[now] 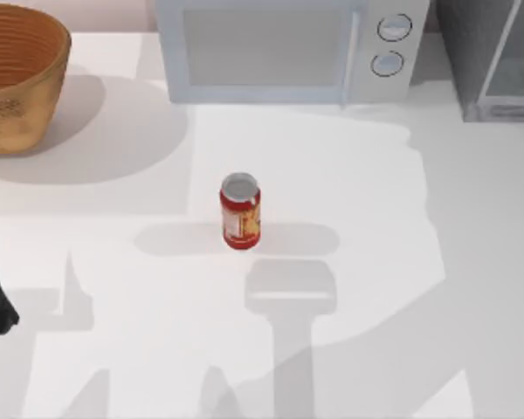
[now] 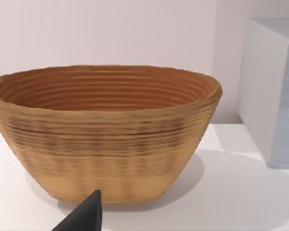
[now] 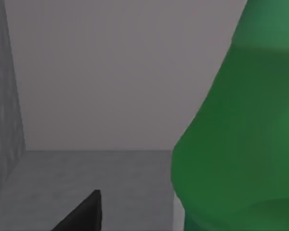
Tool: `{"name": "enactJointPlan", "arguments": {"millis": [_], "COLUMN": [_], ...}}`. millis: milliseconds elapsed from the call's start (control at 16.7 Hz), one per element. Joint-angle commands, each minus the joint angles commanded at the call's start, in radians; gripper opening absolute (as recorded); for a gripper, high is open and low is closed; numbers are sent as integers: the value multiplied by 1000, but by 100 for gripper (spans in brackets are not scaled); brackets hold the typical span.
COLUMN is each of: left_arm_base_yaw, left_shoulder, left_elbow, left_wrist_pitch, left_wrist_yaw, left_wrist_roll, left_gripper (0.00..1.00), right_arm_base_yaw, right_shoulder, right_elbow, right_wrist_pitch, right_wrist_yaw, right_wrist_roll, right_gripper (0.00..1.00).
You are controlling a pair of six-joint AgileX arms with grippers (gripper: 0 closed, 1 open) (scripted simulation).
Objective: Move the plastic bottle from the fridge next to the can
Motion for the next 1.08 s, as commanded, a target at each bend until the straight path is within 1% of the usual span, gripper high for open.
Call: {"name": "enactJointPlan", "arguments": {"millis": [120,900,960,1080], "left_arm_base_yaw": [0,0,0,0], "left_shoulder": [0,0,0,0], "left_elbow": [0,0,0,0], "left_wrist_pitch": [0,0,0,0], "left_wrist_yaw": [0,0,0,0], "left_wrist_roll": [0,0,0,0], "left_gripper": [100,100,100,100], "right_arm_base_yaw": [0,0,0,0], "right_shoulder": [0,0,0,0], "right_elbow": [0,0,0,0], "right_wrist_pitch": [0,0,0,0], "right_wrist_yaw": [0,0,0,0], "right_wrist_roll": [0,0,0,0], "right_gripper": [100,2,0,0]}}
